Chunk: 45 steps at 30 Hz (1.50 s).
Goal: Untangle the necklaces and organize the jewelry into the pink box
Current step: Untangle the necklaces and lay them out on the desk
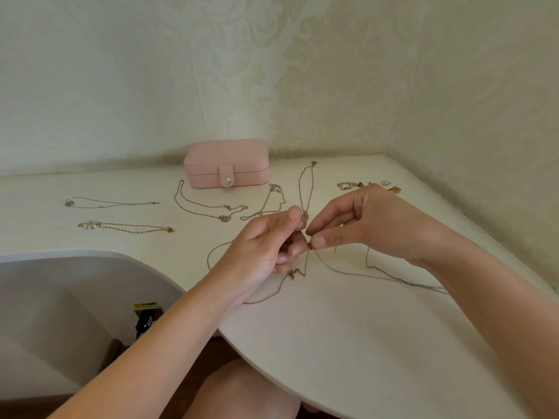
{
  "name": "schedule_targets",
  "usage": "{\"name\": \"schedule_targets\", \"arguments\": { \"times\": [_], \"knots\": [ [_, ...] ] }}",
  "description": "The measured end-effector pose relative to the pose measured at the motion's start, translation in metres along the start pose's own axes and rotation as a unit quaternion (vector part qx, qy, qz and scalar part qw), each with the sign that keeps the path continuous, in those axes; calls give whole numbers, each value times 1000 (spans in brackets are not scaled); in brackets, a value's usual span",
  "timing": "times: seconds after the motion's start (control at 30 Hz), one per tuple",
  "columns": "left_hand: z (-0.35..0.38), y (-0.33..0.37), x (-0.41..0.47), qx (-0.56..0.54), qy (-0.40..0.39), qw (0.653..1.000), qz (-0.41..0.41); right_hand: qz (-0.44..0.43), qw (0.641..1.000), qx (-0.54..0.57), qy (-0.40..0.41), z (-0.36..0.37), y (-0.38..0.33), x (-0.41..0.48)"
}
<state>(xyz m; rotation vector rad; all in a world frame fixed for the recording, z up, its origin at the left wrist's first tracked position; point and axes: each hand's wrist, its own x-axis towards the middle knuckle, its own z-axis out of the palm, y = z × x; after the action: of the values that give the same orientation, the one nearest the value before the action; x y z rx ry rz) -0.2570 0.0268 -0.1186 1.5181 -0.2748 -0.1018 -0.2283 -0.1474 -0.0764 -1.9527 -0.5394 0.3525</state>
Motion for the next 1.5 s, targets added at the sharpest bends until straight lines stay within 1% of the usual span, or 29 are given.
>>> {"name": "schedule_targets", "arguments": {
  "times": [0.17,0.33,0.47,0.6,0.93,1.13,1.3,1.5],
  "knots": [
    [0,-1,0,3,-6,1000,5,-8,999,40,-3,5,1,1],
    [0,-1,1,3,-4,1000,7,-3,1000,20,5,7,-1,1],
    [0,-1,0,8,-10,1000,10,1,999,34,-4,10,-1,2],
    [0,-2,0,12,4,1000,21,16,999,29,-6,9,-4,0],
    [-2,-2,1,-4,20,999,26,0,1000,12,-14,13,-5,-1],
    [-3,-6,4,47,55,997,35,-10,999,34,-21,5,-7,-2],
    [-1,-6,3,30,29,999,23,-9,998,36,-42,5,-9,-3],
    [-1,-6,2,35,35,998,27,-1,998,47,-47,1,-11,-4]
  ]
}}
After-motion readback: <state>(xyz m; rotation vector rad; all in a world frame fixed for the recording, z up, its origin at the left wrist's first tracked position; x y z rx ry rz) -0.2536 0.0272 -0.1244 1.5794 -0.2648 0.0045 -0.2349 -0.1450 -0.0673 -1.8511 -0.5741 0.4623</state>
